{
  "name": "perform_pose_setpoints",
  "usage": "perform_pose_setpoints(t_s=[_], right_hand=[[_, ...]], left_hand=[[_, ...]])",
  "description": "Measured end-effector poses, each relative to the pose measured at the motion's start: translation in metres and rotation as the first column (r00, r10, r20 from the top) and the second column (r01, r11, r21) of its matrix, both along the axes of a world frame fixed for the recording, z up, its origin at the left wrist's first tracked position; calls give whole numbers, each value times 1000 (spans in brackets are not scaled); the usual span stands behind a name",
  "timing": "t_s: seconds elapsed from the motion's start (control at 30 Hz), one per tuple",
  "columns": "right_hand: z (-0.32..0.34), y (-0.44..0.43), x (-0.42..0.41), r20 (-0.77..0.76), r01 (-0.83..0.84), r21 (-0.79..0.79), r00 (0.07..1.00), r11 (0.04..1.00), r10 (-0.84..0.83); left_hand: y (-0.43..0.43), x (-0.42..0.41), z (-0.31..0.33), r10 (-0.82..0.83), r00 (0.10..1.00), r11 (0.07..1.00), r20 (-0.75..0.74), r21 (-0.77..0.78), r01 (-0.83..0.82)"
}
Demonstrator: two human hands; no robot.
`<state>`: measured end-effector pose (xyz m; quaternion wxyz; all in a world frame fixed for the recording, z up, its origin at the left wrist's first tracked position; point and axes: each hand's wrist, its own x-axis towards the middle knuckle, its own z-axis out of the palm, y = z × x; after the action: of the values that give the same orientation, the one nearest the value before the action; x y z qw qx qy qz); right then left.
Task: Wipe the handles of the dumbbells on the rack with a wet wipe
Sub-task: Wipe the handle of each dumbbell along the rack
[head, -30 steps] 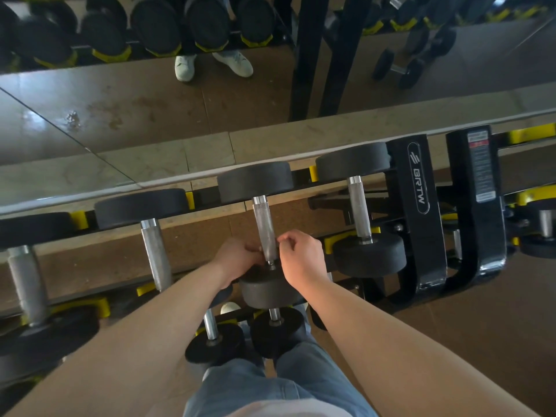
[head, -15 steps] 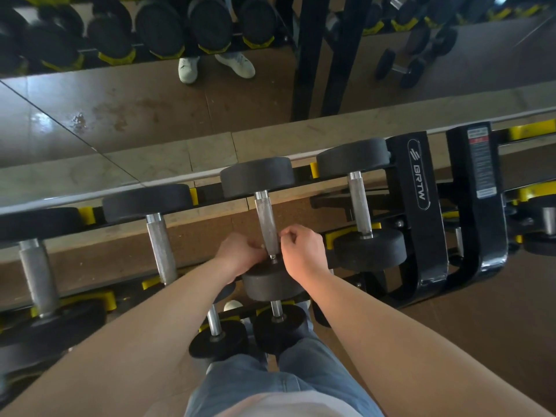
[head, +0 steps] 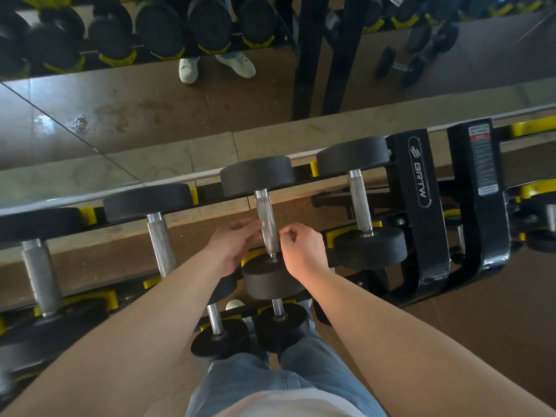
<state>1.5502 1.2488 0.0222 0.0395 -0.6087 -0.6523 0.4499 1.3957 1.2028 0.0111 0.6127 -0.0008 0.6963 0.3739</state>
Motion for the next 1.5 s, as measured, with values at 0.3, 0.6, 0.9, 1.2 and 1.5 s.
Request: perform_pose_setpoints(t_s=[0.3,0.6,0.9,1.2,1.5], right_hand=[[-1,1,0,10,-12,-2,1000,1000,12],[-2,2,1,-8,-3,-4,1000,1000,3],[-3,2,1,-15,2,-7,1000,1000,-2],[-2,0,2,-18,0,5,1000,1000,0],[-3,0,1,-25,19,-9,1000,1000,-19]], left_hand=[[-8,-3,-5,-38,990,999,139,-12,40],[26,-7,1,119,983,992,-139,57,-112],[-10,13,-6,-372,906,923,-202,-182,338],[14,4,8,-126,923,982,-365,89,169],[-7,27,11,-501,655,827,-566,-89,555]])
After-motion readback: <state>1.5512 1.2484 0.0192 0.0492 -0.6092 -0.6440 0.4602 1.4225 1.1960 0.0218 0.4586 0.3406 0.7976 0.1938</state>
